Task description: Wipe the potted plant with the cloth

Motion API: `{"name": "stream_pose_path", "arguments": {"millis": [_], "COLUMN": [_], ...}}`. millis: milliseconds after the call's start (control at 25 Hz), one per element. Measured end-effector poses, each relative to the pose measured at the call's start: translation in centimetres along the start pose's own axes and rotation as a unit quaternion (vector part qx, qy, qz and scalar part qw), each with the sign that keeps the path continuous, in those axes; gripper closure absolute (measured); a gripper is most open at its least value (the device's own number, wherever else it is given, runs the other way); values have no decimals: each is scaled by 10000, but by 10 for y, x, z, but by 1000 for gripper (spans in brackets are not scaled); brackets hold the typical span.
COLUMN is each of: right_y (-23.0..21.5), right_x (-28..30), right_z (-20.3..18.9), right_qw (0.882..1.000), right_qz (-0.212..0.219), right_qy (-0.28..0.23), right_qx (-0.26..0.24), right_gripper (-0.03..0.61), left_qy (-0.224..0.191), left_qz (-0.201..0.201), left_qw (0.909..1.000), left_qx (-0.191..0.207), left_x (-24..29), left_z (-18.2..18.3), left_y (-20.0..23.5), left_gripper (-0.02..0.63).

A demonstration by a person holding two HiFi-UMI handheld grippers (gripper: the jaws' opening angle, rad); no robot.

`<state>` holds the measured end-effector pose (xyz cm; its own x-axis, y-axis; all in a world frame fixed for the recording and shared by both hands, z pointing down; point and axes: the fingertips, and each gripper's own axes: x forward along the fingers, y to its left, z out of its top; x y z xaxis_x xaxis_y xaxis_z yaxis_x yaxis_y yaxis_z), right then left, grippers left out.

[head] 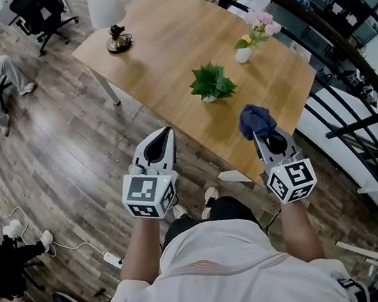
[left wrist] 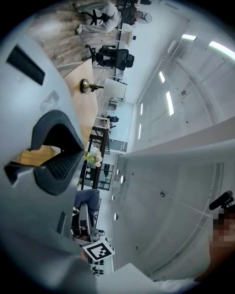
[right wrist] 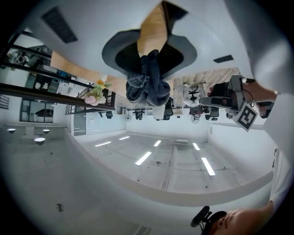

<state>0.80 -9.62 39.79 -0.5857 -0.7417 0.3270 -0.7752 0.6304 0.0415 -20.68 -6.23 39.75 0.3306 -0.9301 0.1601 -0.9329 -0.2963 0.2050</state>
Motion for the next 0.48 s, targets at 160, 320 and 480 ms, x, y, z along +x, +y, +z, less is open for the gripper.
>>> {"name": "stream_pose_path", "arguments": {"millis": [160,320,480], "right_y": [-29,-72,-110], "right_x": [21,57,90], "right_z": [-2,-4,1], "right_qw": [9998,9993,9990], "right_qz": [-110,-81,72], "right_qy": [30,43,31], "right_qx": [162,366,432], "right_gripper": [447,446,446], "left_qy": [126,404,621], "left_qz": [-184,-186,-112], "left_qw": [9997,9988,9978], "left_qx": [-81,-188,-197], "left_x": [41,93,140], "left_z": [5,1,-4], "left_y": [7,17,24], "left_gripper": [597,598,597]}}
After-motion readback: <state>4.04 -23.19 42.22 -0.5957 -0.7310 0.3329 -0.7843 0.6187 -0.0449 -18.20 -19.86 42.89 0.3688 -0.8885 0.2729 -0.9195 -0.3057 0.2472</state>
